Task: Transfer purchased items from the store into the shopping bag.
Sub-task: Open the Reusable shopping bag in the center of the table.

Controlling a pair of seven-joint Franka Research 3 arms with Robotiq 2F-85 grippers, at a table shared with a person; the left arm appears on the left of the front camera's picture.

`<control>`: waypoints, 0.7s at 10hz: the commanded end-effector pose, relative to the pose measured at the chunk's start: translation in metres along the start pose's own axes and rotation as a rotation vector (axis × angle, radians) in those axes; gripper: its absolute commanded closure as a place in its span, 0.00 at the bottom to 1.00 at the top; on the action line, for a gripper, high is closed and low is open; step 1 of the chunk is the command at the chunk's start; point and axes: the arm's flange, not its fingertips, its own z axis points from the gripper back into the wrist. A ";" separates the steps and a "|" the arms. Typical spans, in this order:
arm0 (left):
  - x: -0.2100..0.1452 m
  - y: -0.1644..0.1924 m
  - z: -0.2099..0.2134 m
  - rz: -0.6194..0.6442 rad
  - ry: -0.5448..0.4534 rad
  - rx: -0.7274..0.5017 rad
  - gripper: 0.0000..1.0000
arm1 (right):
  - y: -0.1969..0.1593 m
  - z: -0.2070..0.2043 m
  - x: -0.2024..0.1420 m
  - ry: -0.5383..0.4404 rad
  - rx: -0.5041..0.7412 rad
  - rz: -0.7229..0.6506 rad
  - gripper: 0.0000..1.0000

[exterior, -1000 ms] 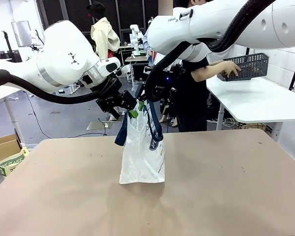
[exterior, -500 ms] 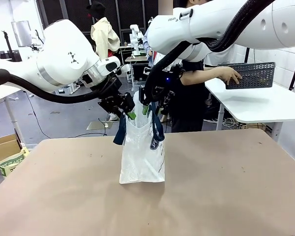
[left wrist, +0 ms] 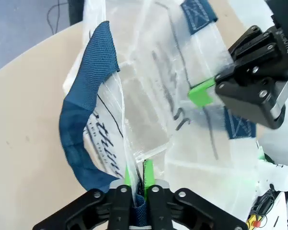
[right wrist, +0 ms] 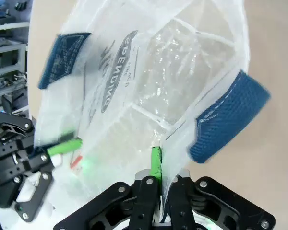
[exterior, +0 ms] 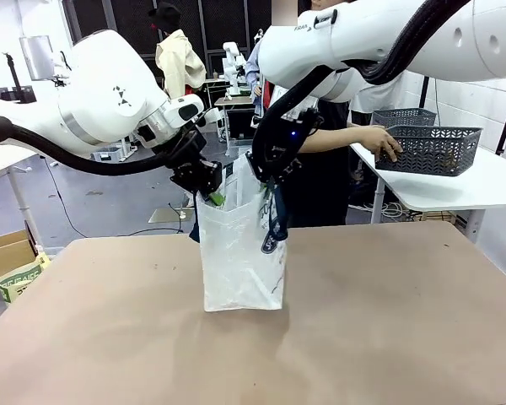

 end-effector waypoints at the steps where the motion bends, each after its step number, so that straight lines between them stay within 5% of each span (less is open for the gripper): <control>1: -0.014 0.004 0.010 -0.005 0.014 0.013 1.00 | -0.016 0.012 -0.024 0.010 -0.034 0.047 1.00; 5: -0.025 0.003 0.017 0.012 -0.002 -0.010 1.00 | -0.027 0.024 -0.050 0.048 -0.108 0.204 1.00; 7: -0.030 0.002 0.020 -0.001 0.015 0.094 1.00 | -0.034 0.033 -0.057 0.096 -0.131 0.283 1.00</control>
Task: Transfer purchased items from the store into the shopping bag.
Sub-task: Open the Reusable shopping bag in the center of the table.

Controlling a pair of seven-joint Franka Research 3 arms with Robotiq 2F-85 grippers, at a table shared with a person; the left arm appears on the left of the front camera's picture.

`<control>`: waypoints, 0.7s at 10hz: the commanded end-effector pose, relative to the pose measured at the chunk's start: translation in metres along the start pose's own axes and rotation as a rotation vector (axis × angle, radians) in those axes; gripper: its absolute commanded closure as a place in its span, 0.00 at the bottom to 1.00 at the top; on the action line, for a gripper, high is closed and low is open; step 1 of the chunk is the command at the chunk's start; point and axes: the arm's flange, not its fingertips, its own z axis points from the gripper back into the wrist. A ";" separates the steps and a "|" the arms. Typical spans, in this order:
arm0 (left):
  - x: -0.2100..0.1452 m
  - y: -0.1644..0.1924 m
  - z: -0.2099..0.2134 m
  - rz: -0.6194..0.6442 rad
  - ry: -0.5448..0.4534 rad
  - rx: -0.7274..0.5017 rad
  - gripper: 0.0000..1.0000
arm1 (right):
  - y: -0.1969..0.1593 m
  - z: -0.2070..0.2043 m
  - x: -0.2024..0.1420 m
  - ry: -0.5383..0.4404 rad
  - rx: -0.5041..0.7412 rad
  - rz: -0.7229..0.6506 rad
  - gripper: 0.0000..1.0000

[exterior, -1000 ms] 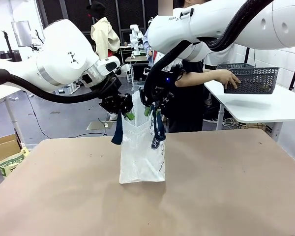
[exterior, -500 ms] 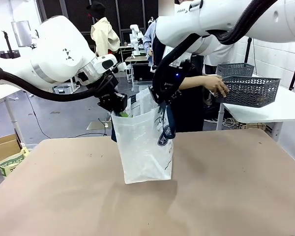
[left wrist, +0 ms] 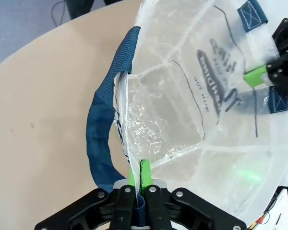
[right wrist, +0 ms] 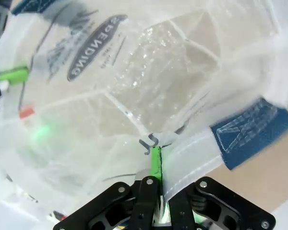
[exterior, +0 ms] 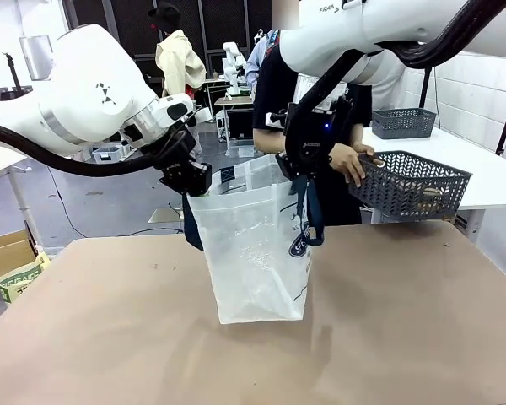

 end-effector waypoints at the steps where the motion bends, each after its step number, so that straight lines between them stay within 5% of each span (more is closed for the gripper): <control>1: -0.009 -0.001 0.003 -0.026 0.022 0.109 1.00 | -0.012 0.006 -0.014 0.034 -0.023 0.064 1.00; 5: -0.014 -0.005 -0.003 -0.040 0.026 0.113 1.00 | -0.020 0.013 -0.021 0.081 -0.129 0.172 1.00; 7: -0.015 -0.006 0.003 0.005 0.001 0.082 1.00 | -0.013 0.008 -0.035 0.011 -0.134 0.223 1.00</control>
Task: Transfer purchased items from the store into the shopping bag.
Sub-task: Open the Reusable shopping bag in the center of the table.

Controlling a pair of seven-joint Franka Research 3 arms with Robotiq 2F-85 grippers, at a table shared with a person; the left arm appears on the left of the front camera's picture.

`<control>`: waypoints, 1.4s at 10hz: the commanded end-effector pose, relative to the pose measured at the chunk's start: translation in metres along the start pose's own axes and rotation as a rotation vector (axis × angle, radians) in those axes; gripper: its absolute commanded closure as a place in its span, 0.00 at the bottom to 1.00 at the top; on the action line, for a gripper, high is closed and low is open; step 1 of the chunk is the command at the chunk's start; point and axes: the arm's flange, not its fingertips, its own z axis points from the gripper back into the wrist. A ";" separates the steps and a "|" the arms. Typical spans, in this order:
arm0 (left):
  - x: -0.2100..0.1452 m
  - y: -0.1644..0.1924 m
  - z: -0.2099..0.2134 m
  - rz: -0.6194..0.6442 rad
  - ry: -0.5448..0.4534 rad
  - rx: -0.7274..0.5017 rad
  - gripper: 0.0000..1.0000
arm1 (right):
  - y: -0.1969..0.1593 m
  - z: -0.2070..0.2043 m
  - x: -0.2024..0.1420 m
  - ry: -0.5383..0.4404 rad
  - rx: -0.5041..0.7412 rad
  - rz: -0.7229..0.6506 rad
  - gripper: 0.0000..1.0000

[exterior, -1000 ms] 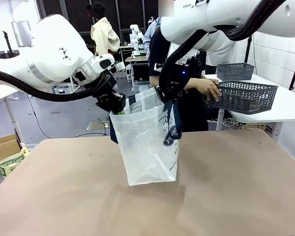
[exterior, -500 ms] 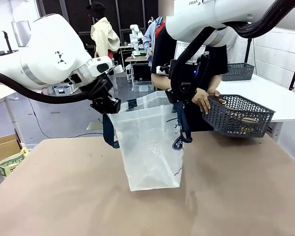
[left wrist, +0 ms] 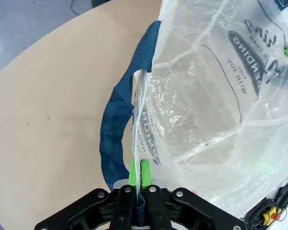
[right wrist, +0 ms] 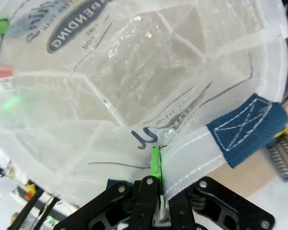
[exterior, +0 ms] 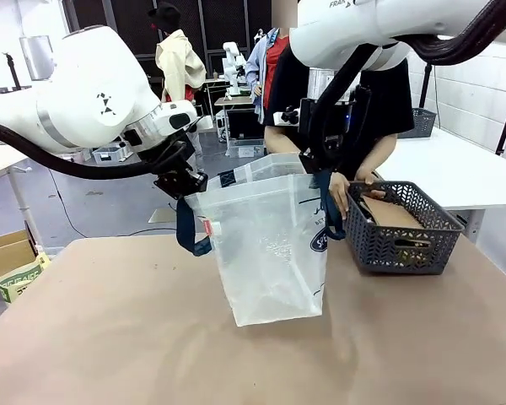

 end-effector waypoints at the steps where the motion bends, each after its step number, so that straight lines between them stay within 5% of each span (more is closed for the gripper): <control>1: -0.005 -0.002 0.007 0.059 -0.039 -0.044 1.00 | 0.008 -0.011 -0.021 -0.083 -0.063 0.076 1.00; 3: 0.000 -0.001 0.003 0.020 -0.010 -0.019 1.00 | 0.010 -0.014 -0.024 -0.172 -0.117 0.048 1.00; 4: 0.000 -0.001 0.003 0.020 -0.010 -0.019 1.00 | 0.009 0.001 -0.006 -0.069 -0.040 0.051 1.00; 5: 0.000 -0.001 0.003 0.020 -0.010 -0.019 1.00 | 0.009 0.001 -0.006 -0.069 -0.040 0.051 1.00; 10: -0.008 0.003 0.027 -0.026 0.001 0.097 1.00 | 0.012 -0.017 -0.023 -0.174 0.022 0.148 1.00; 14: -0.027 0.010 0.031 -0.088 0.048 0.126 1.00 | 0.009 -0.035 -0.028 -0.081 -0.012 0.240 1.00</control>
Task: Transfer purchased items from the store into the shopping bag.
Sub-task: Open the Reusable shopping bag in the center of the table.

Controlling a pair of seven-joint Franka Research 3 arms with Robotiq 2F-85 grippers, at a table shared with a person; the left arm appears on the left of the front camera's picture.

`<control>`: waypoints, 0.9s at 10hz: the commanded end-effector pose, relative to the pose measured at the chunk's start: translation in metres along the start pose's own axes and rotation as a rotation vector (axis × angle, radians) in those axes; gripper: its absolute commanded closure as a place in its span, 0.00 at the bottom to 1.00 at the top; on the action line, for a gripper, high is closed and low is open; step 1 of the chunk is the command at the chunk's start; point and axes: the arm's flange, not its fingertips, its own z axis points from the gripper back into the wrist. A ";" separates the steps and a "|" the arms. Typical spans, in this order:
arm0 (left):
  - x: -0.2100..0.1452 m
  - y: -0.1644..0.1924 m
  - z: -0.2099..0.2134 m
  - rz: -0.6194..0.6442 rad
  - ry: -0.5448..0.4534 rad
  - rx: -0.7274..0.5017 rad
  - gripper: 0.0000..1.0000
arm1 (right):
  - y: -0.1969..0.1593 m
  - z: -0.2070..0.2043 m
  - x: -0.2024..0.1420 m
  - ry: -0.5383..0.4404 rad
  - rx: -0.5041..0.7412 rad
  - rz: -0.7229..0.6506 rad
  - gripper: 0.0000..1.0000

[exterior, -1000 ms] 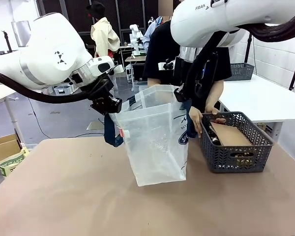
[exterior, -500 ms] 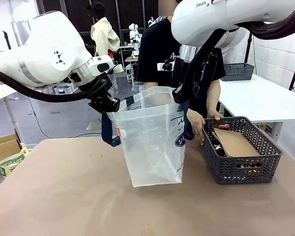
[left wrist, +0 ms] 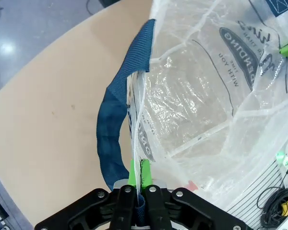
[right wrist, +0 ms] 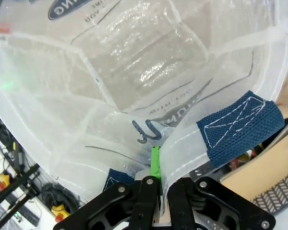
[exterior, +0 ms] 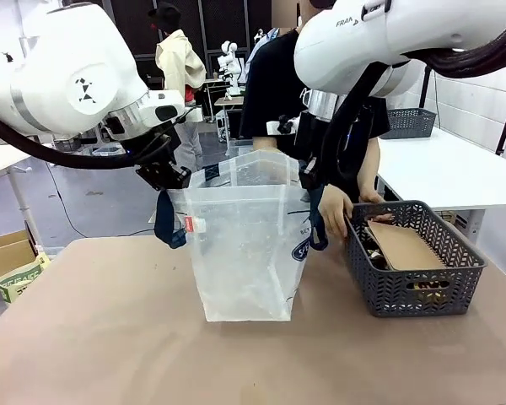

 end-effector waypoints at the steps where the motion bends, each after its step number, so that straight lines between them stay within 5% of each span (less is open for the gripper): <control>1: -0.016 0.007 -0.004 -0.026 0.020 0.010 1.00 | -0.005 -0.008 -0.016 0.048 -0.023 0.022 1.00; 9: -0.011 -0.007 -0.018 -0.023 0.036 -0.026 1.00 | 0.001 -0.009 -0.004 0.025 -0.003 0.008 1.00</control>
